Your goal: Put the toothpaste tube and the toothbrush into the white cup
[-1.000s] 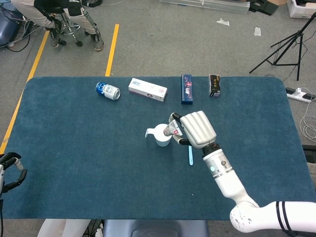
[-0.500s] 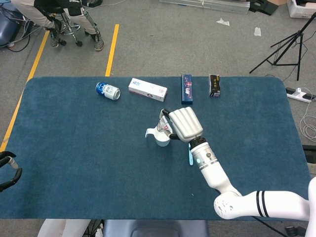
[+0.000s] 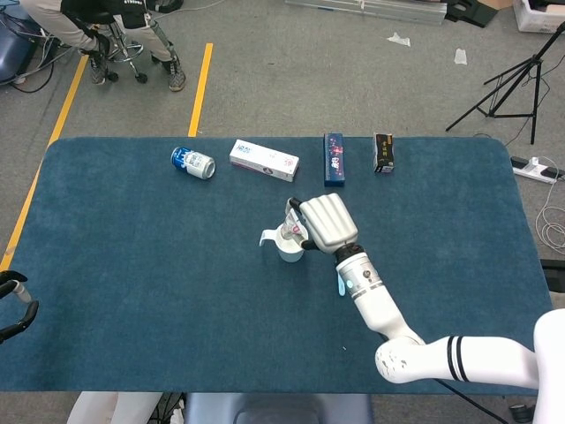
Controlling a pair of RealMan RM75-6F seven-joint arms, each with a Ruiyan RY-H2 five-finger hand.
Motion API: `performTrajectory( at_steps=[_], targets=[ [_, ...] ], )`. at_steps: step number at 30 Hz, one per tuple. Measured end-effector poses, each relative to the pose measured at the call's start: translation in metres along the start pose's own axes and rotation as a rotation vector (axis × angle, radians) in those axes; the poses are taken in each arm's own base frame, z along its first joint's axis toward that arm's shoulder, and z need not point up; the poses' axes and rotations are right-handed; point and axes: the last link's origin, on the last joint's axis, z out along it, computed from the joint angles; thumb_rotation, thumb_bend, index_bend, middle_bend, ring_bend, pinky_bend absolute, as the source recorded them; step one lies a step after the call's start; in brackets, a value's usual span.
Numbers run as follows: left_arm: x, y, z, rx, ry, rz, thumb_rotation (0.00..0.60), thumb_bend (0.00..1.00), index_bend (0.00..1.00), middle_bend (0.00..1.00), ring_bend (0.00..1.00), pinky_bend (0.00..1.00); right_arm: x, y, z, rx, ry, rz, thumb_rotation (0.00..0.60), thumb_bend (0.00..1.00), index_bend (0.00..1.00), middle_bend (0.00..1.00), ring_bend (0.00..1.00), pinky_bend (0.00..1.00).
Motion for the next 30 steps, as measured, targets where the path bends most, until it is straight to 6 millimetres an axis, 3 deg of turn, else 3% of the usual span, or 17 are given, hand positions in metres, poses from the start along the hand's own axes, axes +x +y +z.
performTrajectory(
  at_steps=[30],
  targets=[
    [0.004, 0.000, -0.002, 0.000, 0.009, -0.015, 0.600, 0.32, 0.60, 0.39, 0.36, 0.44, -0.054, 0.013, 0.012, -0.037, -0.112, -0.016, 0.600, 0.45, 0.68, 1.00, 1.00, 1.00]
  ],
)
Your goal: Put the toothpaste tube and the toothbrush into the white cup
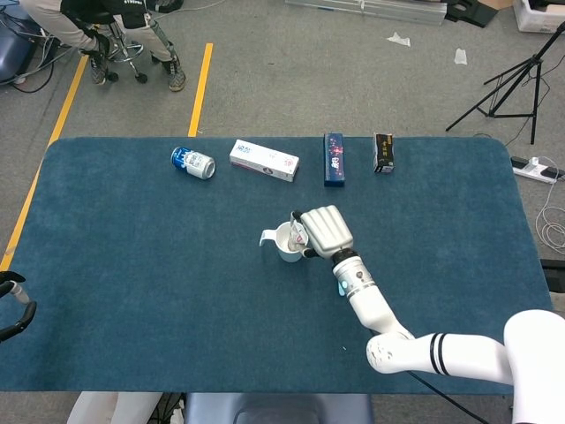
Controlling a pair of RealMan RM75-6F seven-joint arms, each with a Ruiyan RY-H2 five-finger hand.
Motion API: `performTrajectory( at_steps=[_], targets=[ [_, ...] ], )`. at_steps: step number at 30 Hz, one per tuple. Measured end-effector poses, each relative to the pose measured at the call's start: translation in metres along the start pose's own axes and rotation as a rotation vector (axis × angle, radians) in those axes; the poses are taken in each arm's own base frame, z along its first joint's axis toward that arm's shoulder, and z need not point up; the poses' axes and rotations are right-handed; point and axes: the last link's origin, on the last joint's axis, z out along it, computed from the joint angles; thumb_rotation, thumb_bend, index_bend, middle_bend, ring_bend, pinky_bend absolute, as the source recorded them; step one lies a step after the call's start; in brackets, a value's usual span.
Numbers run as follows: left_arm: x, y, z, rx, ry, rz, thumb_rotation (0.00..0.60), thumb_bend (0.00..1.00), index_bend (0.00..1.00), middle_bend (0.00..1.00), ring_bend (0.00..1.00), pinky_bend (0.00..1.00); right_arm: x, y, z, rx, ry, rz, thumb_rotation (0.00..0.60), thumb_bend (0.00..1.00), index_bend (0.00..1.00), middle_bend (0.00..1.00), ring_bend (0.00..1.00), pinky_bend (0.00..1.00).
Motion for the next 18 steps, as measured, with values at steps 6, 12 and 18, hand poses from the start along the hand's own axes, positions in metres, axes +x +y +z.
performTrajectory(
  at_steps=[6, 12, 18],
  targets=[
    [0.000, 0.000, 0.000, -0.001, 0.001, -0.002, 0.600, 0.32, 0.60, 0.39, 0.36, 0.44, -0.008, 0.001, 0.003, -0.005, -0.017, 0.001, 0.600, 0.45, 0.68, 1.00, 1.00, 1.00],
    [0.000, 0.001, -0.001, -0.004, -0.002, 0.001, 0.600, 0.32, 0.60, 0.39, 0.36, 0.44, -0.015, 0.002, 0.005, -0.010, -0.031, -0.002, 0.600, 0.45, 0.68, 1.00, 1.00, 1.00],
    [-0.002, 0.002, -0.001, -0.009, -0.011, 0.013, 0.600, 0.32, 0.60, 0.39, 0.37, 0.44, -0.018, 0.001, 0.007, -0.006, -0.035, 0.004, 0.600, 0.45, 0.68, 1.00, 1.00, 1.00]
  ],
)
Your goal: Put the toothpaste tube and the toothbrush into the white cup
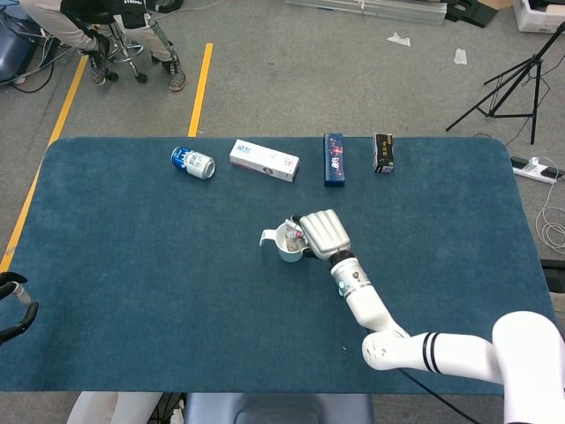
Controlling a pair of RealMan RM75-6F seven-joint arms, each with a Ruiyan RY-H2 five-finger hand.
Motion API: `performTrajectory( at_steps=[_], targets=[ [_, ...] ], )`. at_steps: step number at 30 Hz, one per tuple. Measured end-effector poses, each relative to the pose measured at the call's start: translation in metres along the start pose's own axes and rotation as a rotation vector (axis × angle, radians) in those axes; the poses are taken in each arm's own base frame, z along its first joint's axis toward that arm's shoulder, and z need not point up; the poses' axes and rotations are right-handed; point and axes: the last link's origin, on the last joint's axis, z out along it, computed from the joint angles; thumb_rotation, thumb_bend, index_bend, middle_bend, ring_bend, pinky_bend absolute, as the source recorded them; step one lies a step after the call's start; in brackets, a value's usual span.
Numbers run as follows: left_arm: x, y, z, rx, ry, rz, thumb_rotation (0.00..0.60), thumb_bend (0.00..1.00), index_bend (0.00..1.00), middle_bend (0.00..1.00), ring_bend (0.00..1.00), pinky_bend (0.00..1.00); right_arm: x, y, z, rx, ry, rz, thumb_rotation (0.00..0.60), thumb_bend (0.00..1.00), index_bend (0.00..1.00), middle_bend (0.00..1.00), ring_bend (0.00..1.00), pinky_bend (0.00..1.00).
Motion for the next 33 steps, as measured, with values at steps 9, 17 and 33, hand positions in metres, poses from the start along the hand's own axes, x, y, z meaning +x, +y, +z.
performTrajectory(
  at_steps=[9, 17, 33],
  targets=[
    [0.0004, 0.0004, -0.0006, 0.000, 0.001, -0.002, 0.600, 0.32, 0.60, 0.39, 0.36, 0.44, 0.0015, -0.0001, -0.0003, 0.005, 0.007, 0.012, 0.600, 0.43, 0.68, 1.00, 1.00, 1.00],
    [0.0000, 0.0009, -0.0011, -0.002, 0.000, 0.002, 0.600, 0.32, 0.60, 0.39, 0.36, 0.44, 0.0043, 0.0020, -0.0030, 0.005, 0.013, 0.015, 0.600, 0.35, 0.67, 1.00, 1.00, 1.00],
    [-0.0023, 0.0021, -0.0011, -0.004, -0.005, 0.007, 0.600, 0.32, 0.60, 0.39, 0.36, 0.44, 0.0076, 0.0077, -0.0074, 0.003, 0.014, 0.017, 0.600, 0.23, 0.57, 1.00, 1.00, 1.00]
  ],
)
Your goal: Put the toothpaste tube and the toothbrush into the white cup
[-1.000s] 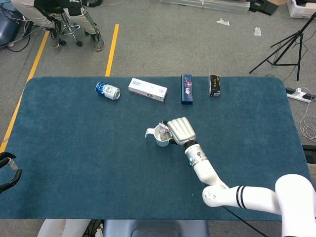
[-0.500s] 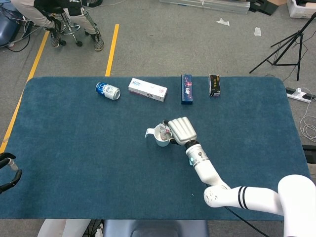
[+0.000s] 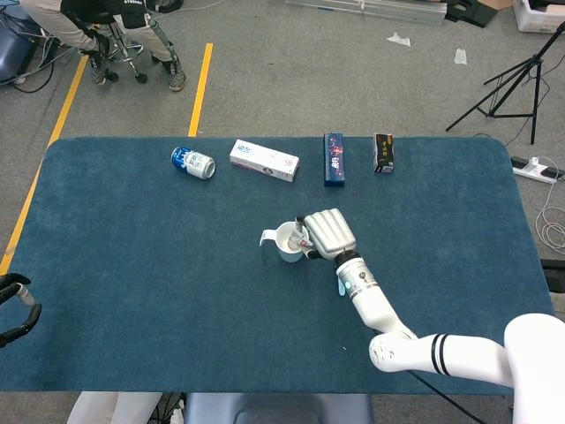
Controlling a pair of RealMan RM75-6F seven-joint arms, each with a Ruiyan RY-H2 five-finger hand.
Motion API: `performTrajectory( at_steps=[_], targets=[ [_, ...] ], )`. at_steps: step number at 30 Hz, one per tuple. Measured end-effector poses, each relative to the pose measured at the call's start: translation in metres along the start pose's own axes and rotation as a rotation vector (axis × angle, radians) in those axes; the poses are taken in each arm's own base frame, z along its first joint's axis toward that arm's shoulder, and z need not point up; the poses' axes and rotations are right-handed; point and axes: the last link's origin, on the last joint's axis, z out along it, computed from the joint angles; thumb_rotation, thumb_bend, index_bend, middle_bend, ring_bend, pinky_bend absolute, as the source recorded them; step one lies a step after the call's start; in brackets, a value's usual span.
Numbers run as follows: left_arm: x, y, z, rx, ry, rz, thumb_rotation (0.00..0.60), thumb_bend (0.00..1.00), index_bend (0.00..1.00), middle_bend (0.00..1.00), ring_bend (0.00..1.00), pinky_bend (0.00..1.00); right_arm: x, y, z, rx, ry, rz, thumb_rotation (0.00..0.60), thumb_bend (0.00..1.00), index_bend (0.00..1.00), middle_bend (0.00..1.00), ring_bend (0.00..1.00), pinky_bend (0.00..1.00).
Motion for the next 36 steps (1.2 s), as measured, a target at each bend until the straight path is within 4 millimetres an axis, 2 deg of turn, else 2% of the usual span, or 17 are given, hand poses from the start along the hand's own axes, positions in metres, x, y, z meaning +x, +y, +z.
performTrajectory(
  at_steps=[11, 18, 25, 36],
  targets=[
    [-0.001, 0.001, 0.000, -0.003, -0.003, 0.003, 0.600, 0.32, 0.60, 0.39, 0.37, 0.44, 0.002, -0.001, -0.004, 0.011, 0.001, 0.006, 0.600, 0.22, 0.53, 1.00, 1.00, 1.00],
    [-0.001, 0.001, -0.001, -0.004, -0.005, 0.005, 0.600, 0.32, 0.60, 0.39, 0.36, 0.44, 0.005, 0.001, -0.007, 0.010, 0.003, 0.001, 0.600, 0.12, 0.44, 1.00, 1.00, 1.00],
    [-0.002, 0.002, -0.001, -0.005, -0.008, 0.005, 0.600, 0.32, 0.60, 0.39, 0.36, 0.44, 0.005, 0.003, -0.008, 0.008, -0.005, -0.003, 0.600, 0.07, 0.38, 1.00, 1.00, 1.00],
    [-0.004, 0.002, -0.001, -0.004, -0.013, 0.008, 0.600, 0.32, 0.60, 0.39, 0.36, 0.44, 0.019, 0.007, -0.022, 0.024, 0.018, -0.007, 0.600, 0.03, 0.35, 1.00, 1.00, 1.00]
  ],
)
